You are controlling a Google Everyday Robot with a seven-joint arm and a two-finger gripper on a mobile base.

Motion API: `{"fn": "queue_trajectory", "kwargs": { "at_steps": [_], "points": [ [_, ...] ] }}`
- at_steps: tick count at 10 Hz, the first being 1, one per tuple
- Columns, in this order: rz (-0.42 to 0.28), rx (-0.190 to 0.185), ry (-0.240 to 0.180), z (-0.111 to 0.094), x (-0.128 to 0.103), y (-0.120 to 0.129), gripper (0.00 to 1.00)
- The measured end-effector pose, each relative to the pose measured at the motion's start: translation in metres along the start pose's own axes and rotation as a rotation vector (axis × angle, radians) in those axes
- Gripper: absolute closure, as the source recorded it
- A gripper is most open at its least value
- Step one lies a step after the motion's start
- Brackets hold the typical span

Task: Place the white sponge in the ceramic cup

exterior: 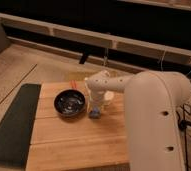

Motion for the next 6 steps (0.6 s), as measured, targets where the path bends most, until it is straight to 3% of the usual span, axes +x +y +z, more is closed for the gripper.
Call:
{"fn": "queue_trajectory", "kwargs": {
  "at_steps": [2, 5, 6],
  "points": [
    [-0.001, -0.001, -0.021, -0.011, -0.005, 0.002, 1.00],
    [-0.034, 0.054, -0.077, -0.042, -0.013, 0.009, 1.00],
    [-0.062, 0.082, -0.123, -0.064, -0.019, 0.019, 1.00]
  ]
}}
